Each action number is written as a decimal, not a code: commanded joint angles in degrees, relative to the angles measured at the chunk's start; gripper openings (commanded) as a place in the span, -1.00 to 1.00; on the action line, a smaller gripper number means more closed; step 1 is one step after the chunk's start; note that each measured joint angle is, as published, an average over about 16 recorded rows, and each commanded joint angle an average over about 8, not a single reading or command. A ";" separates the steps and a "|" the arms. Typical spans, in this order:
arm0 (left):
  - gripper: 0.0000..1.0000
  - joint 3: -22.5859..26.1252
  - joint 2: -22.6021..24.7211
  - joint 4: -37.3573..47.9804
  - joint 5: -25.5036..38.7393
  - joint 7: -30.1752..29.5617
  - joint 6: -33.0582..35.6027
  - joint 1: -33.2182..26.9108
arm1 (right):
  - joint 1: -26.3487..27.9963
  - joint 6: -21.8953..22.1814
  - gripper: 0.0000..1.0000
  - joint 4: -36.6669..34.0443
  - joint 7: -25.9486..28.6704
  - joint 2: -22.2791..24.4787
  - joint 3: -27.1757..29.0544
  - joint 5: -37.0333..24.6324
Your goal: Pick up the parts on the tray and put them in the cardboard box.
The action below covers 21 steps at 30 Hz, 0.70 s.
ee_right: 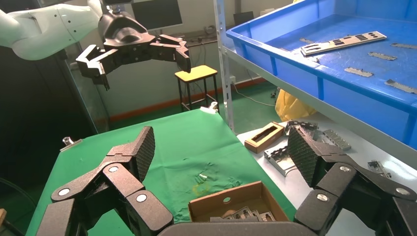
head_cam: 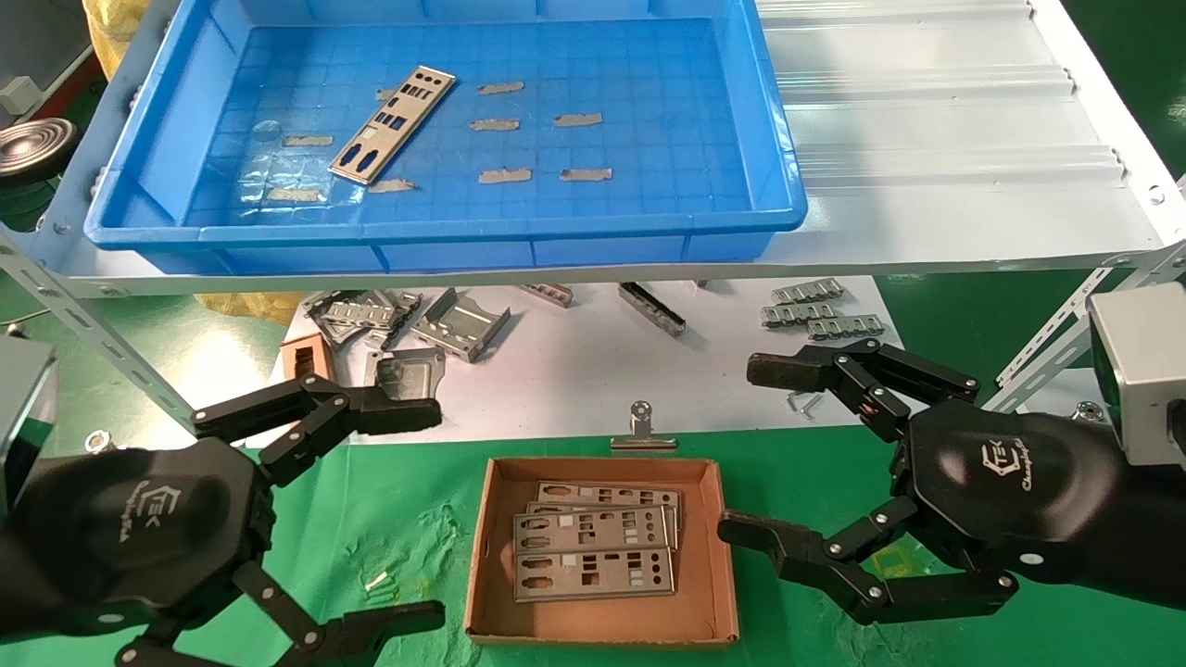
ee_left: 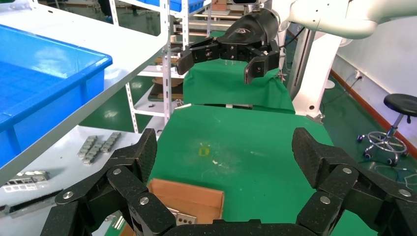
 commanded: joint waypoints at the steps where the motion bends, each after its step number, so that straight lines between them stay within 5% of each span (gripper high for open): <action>1: 1.00 0.00 0.00 0.00 0.00 0.00 0.00 0.00 | 0.00 0.00 1.00 0.00 0.00 0.00 0.00 0.00; 21: 1.00 0.00 0.00 0.00 0.00 0.00 0.00 0.00 | 0.00 0.00 1.00 0.00 0.00 0.00 0.00 0.00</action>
